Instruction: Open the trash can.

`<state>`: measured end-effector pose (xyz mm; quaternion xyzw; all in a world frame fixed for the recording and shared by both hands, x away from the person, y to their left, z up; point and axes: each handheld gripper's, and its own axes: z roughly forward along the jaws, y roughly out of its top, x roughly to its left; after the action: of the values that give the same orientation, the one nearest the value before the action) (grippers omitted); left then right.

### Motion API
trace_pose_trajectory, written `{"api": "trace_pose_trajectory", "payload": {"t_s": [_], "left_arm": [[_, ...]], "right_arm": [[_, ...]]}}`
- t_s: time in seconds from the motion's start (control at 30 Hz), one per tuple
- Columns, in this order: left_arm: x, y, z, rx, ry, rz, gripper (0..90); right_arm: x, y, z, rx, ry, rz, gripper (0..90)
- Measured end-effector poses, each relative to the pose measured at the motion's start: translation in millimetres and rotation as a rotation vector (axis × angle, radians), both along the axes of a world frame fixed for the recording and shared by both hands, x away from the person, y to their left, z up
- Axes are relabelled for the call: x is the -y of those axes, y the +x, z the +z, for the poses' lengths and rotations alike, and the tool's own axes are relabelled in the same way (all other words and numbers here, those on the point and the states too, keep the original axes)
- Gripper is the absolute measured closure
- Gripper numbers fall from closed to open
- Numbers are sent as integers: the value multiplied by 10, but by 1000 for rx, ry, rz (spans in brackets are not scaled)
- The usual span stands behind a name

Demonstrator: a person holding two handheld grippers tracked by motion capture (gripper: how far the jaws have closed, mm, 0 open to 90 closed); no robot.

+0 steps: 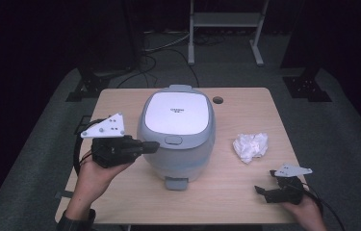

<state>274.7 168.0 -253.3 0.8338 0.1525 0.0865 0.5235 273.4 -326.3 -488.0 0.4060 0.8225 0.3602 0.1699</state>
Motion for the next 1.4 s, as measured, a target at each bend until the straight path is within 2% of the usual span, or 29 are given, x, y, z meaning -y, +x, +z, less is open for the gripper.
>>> {"api": "trace_pose_trajectory", "payload": {"t_s": [0.3, 0.5, 0.73, 1.07, 1.4], "left_arm": [[129, 55, 112, 16, 3, -21, 900], [184, 110, 124, 19, 8, -28, 900], [266, 210, 58, 4, 14, -26, 900], [351, 281, -19, 5, 28, -15, 900], [382, 303, -61, 1, 6, -18, 900]], "right_arm": [[0, 0, 0, 0, 0, 0, 101], [0, 0, 0, 0, 0, 0, 101], [0, 0, 0, 0, 0, 0, 101], [0, 0, 0, 0, 0, 0, 101], [0, 0, 0, 0, 0, 0, 101]]}}
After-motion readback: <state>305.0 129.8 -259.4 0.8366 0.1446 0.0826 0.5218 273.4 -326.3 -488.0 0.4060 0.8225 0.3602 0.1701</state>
